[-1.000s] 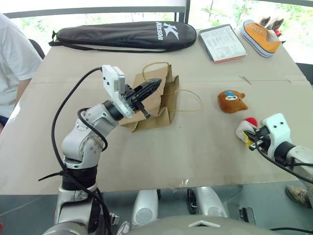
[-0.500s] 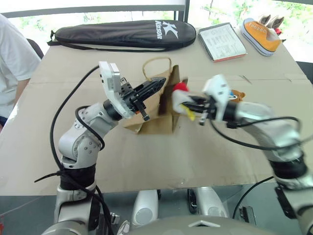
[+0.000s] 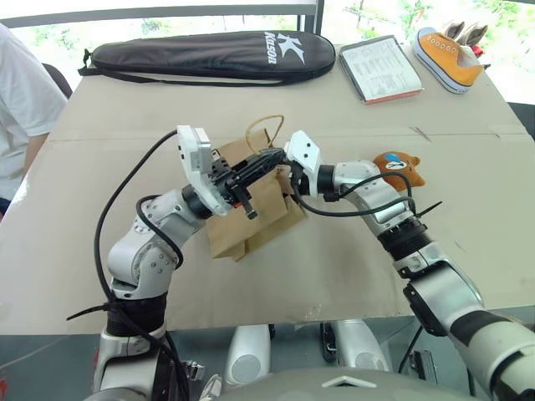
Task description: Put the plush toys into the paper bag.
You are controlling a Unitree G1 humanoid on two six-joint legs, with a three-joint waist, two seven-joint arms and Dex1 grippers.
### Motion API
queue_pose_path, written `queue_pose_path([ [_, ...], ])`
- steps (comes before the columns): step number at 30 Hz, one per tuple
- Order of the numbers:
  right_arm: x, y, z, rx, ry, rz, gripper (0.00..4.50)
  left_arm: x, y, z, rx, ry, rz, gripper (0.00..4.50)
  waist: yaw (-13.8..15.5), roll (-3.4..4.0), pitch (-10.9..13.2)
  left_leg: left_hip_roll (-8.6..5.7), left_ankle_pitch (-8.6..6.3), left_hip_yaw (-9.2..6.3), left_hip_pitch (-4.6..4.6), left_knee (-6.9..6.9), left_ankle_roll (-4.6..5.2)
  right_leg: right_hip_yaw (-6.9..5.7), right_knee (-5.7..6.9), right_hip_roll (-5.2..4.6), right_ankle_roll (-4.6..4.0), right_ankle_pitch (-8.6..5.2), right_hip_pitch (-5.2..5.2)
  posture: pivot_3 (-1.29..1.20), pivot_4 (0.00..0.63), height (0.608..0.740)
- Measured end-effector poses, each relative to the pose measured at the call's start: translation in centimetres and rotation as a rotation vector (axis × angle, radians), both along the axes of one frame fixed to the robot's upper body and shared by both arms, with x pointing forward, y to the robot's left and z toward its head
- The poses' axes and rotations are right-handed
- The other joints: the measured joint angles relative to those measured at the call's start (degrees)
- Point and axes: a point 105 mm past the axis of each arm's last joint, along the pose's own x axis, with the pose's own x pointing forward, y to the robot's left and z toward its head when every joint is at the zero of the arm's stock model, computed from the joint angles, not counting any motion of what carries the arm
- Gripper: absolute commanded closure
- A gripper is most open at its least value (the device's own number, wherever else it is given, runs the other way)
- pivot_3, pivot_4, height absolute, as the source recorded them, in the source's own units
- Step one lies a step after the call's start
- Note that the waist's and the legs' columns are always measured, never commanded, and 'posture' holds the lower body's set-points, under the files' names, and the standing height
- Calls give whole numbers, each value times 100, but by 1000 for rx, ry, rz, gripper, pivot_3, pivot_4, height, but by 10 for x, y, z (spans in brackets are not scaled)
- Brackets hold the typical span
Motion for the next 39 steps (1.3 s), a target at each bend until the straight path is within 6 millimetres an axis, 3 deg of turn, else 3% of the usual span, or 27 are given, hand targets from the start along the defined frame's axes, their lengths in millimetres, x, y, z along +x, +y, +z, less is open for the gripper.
queue_pose_path([
  [6, -17, -40, 2, -26, -6, -30, 341, 0, 5, -2, 29, -33, 25, 4500, 1, 3, 2, 0, 0, -1, 0, 0, 0, -1, 2, 1, 0, 0, -1, 0, 150, 740],
  [10, -29, -76, 29, 2, -9, -118, 341, 5, 11, 0, 46, -70, 42, 4500, 5, 9, 5, 0, 0, 0, 2, 0, 0, 0, 3, 2, -1, -1, 0, 0, 150, 740],
  [13, -17, -125, 58, -13, -50, -372, 341, 13, 17, 7, 61, -112, 58, 4500, 13, 6, 4, -2, 0, 4, 3, 3, 0, 0, 0, -2, -2, -1, 1, 0, 150, 740],
  [14, -14, -132, 59, -18, -51, -407, 341, 13, 18, 8, 61, -118, 63, 4500, 11, 4, 2, -2, 0, 4, 3, 3, 0, 0, -2, -2, -2, -1, 1, 0, 150, 740],
  [15, -9, -143, 56, -64, -51, -475, 341, 15, 18, 10, 61, -126, 65, 4500, 3, 5, 3, -2, 0, 8, 4, 3, 0, 3, -1, -3, -2, -1, 1, 0, 150, 740],
  [18, 25, -189, 21, -261, 60, -782, 341, 18, 16, 17, 49, -160, 68, 4500, -19, 4, 2, -2, 0, 13, 5, 3, 0, 10, 0, -1, -4, -1, -1, 0, 150, 740],
  [19, 30, -196, 13, -292, 86, -823, 341, 18, 16, 18, 49, -163, 69, 4500, -21, 4, 2, -2, 0, 14, 6, 3, 0, 12, 1, 0, -3, -1, -2, 0, 150, 740],
  [21, 41, -213, -13, -388, 172, -902, 865, 19, 16, 19, 53, -172, 73, 4500, -21, 5, 3, -2, 0, 13, 3, 1, 1, 15, 0, 4, -2, 0, -4, 0, 150, 740],
  [23, 47, -214, -23, -427, 192, -902, 1575, 20, 16, 20, 54, -177, 77, 4500, -21, 5, 3, -2, 0, 13, 3, 0, 1, 17, -1, 6, -1, -1, -4, 0, 150, 740],
  [29, 50, -221, -19, -444, 137, -887, 4379, 19, 12, 27, 47, -221, 87, 4500, 29, 3, 2, -5, 0, 11, -1, 9, 1, 16, -3, 3, 2, 1, 2, 0, 150, 740],
  [31, 46, -223, -14, -398, 127, -885, 4449, 20, 8, 31, 47, -237, 73, 4500, 30, 3, 3, -6, 0, 11, -3, 12, 1, 17, -2, 3, 3, 1, 2, 0, 150, 740],
  [33, 39, -215, 5, -224, 133, -850, 4449, 20, 3, 40, 50, -274, 31, 4500, 21, 7, 7, -6, 0, 11, -3, 12, 1, 20, 0, 5, 6, 3, 0, 0, 150, 740],
  [34, 36, -208, 19, -146, 115, -815, 4449, 20, 1, 43, 52, -289, 10, 4500, 3, 13, 10, -5, 0, 11, -3, 12, 1, 21, 1, 6, 6, 3, -1, 0, 150, 740],
  [35, 26, -194, 49, -16, 62, -743, 4449, 19, -3, 45, 58, -305, -30, 4500, -26, 20, 14, -4, 0, 10, -2, 10, 1, 24, 2, 10, 7, 3, -2, 0, 150, 740],
  [38, -3, -154, 111, 139, -103, -552, 4449, 21, -15, 42, 52, -302, -107, 4500, -64, 23, 14, 7, 0, 0, 4, 3, 1, 21, 3, 26, 6, 3, -2, 0, 150, 740],
  [39, -7, -146, 119, 145, -133, -518, 4449, 21, -18, 41, 47, -300, -121, 4500, -61, 21, 13, 9, 0, -4, 4, 3, 1, 16, 3, 28, 6, 2, -1, 0, 150, 740],
])
